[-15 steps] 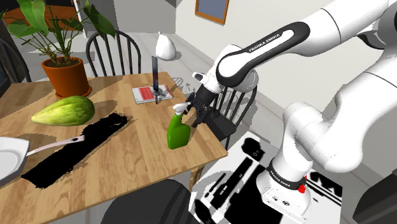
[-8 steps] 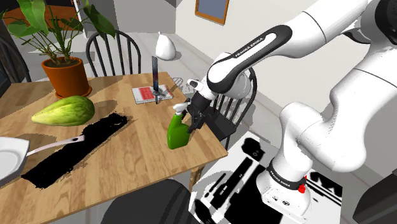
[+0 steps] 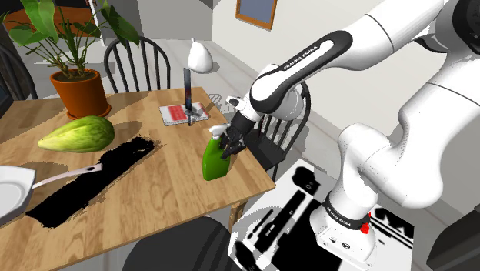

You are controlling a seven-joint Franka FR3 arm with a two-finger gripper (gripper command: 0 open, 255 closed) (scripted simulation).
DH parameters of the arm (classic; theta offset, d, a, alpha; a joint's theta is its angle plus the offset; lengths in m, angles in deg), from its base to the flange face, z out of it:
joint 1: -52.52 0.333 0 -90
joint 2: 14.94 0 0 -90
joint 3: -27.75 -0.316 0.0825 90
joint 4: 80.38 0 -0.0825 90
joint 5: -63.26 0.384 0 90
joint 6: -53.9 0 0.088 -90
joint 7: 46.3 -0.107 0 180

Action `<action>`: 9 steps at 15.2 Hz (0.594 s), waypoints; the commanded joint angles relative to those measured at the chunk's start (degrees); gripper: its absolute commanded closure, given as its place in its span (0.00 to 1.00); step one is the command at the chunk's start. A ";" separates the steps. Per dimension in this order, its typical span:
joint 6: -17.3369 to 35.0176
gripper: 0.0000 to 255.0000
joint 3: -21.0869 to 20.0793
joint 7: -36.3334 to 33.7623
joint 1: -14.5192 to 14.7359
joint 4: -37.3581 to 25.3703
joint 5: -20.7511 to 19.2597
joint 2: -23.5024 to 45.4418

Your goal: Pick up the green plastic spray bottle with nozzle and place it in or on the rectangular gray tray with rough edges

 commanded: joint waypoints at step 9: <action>-0.78 1.00 -1.28 -1.27 -1.45 -0.05 -1.28 -0.67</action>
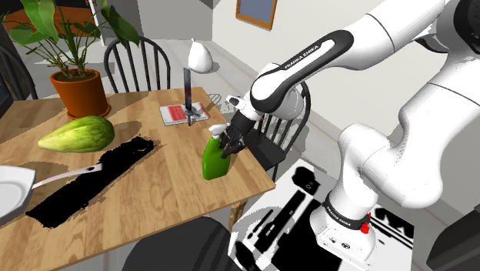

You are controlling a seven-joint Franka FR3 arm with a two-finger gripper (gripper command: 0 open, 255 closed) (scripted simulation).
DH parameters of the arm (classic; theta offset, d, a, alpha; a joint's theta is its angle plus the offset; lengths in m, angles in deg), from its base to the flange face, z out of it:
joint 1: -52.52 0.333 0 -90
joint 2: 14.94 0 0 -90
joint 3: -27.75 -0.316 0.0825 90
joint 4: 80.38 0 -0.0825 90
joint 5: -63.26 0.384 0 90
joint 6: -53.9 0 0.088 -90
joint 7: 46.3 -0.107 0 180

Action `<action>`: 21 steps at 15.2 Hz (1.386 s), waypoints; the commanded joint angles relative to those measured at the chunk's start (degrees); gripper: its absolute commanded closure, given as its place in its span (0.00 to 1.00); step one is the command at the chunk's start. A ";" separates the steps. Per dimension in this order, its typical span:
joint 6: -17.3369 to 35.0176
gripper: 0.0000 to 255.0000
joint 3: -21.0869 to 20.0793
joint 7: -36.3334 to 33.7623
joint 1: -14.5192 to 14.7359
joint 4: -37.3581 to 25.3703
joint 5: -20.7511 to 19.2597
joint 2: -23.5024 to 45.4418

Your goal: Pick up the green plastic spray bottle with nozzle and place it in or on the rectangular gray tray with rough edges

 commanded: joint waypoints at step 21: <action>-18.12 1.00 -15.13 -16.86 -15.51 -5.96 -14.10 -11.96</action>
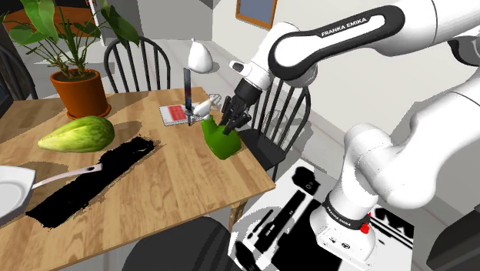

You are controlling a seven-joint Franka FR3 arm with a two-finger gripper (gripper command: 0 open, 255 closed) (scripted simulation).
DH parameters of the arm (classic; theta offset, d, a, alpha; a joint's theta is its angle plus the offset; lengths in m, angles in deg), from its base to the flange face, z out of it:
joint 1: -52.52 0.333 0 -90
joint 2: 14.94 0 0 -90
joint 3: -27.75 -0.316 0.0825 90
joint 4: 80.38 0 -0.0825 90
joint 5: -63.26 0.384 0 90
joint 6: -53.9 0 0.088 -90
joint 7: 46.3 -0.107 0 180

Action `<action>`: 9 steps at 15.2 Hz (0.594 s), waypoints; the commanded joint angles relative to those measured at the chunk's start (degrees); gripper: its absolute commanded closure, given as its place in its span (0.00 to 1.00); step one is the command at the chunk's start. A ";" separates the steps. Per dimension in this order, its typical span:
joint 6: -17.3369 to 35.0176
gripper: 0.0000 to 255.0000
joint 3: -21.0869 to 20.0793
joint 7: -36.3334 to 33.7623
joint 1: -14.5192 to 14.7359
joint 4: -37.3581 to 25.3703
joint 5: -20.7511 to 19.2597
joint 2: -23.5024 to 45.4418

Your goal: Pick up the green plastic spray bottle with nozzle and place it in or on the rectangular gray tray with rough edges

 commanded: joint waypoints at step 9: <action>1.74 1.00 2.70 1.13 11.43 -15.70 10.23 17.77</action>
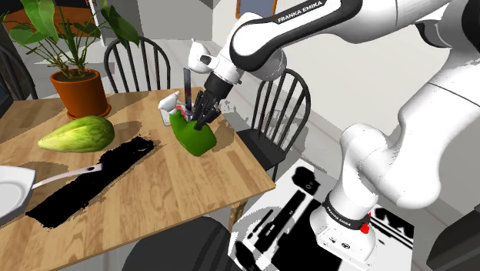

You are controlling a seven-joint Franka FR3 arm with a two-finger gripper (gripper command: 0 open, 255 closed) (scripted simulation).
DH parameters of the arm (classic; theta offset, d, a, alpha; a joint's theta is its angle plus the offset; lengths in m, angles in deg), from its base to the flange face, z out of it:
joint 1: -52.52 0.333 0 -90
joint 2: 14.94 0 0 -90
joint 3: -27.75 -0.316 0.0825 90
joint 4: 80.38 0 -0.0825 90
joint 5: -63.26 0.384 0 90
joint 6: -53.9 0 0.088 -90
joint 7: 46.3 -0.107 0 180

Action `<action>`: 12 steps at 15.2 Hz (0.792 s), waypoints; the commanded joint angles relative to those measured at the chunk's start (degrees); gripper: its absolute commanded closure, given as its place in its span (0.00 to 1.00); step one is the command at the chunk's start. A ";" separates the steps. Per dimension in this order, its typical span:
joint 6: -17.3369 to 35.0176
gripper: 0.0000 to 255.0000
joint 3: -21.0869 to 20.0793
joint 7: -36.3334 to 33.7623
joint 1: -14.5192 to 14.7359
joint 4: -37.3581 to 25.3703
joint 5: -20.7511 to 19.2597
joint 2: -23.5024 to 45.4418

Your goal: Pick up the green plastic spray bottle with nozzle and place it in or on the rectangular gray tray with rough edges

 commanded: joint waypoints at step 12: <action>-7.49 1.00 0.85 3.89 5.02 -31.64 19.18 31.29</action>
